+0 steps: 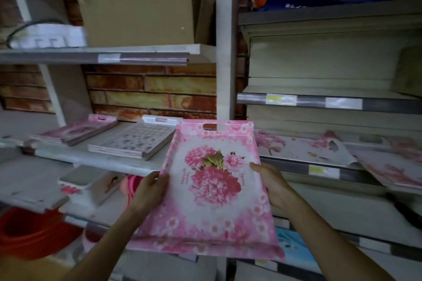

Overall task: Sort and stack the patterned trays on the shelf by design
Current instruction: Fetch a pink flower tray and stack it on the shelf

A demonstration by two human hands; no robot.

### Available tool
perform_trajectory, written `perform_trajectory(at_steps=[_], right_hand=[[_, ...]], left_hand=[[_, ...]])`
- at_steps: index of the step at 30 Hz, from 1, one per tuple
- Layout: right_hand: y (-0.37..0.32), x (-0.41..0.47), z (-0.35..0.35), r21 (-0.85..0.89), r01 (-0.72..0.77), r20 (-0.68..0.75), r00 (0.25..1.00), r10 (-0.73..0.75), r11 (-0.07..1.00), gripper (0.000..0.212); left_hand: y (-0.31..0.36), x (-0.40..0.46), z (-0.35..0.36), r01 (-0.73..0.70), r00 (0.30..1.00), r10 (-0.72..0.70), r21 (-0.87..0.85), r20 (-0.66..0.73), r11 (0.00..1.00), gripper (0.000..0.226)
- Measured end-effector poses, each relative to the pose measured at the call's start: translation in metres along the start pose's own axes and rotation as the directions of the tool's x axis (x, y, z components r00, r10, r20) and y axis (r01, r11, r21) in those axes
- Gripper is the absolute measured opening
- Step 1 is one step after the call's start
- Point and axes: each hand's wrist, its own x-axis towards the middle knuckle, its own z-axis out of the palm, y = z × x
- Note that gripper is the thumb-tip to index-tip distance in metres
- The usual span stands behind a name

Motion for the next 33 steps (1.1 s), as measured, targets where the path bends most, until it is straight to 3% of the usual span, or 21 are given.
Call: perform_trajectory(at_steps=[5, 10, 15, 17, 19, 25, 31, 33], right_hand=[[0.015, 0.012, 0.072, -0.016, -0.022, 0.055, 0.998, 0.023, 1.000, 0.028], [0.037, 0.019, 0.132, -0.066, 0.014, 0.141, 0.990, -0.005, 0.998, 0.043], [0.045, 0.022, 0.178, -0.233, 0.182, 0.201, 0.970, -0.136, 0.955, 0.025], [0.047, 0.032, 0.192, -0.320, 0.265, 0.200, 0.957, -0.208, 0.910, 0.035], [0.046, 0.043, 0.206, -0.361, 0.304, 0.216, 0.947, -0.239, 0.882, 0.042], [0.051, 0.084, 0.247, -0.350, 0.364, 0.262, 0.923, -0.282, 0.863, 0.023], [0.043, 0.140, 0.290, -0.317, 0.376, 0.241, 0.920, -0.310, 0.871, 0.023], [0.038, 0.161, 0.303, -0.302, 0.378, 0.232, 0.920, -0.317, 0.875, 0.022]], left_hand=[[-0.032, 0.006, -0.064, -0.039, 0.994, 0.040, 0.009, -0.106, 0.999, 0.035], [-0.049, 0.005, -0.112, -0.015, 0.979, 0.006, -0.041, -0.203, 0.999, 0.027], [-0.072, 0.018, -0.145, 0.024, 0.947, -0.046, -0.074, -0.318, 0.997, 0.029], [-0.081, 0.025, -0.154, 0.038, 0.934, -0.066, -0.086, -0.351, 0.996, 0.033], [-0.085, 0.031, -0.162, 0.044, 0.927, -0.081, -0.108, -0.366, 0.993, 0.034], [-0.097, 0.063, -0.186, 0.038, 0.923, -0.085, -0.130, -0.376, 0.991, 0.032], [-0.112, 0.123, -0.209, 0.038, 0.915, -0.078, -0.109, -0.395, 0.993, 0.034], [-0.113, 0.147, -0.214, 0.026, 0.922, -0.076, -0.134, -0.379, 0.991, 0.026]])
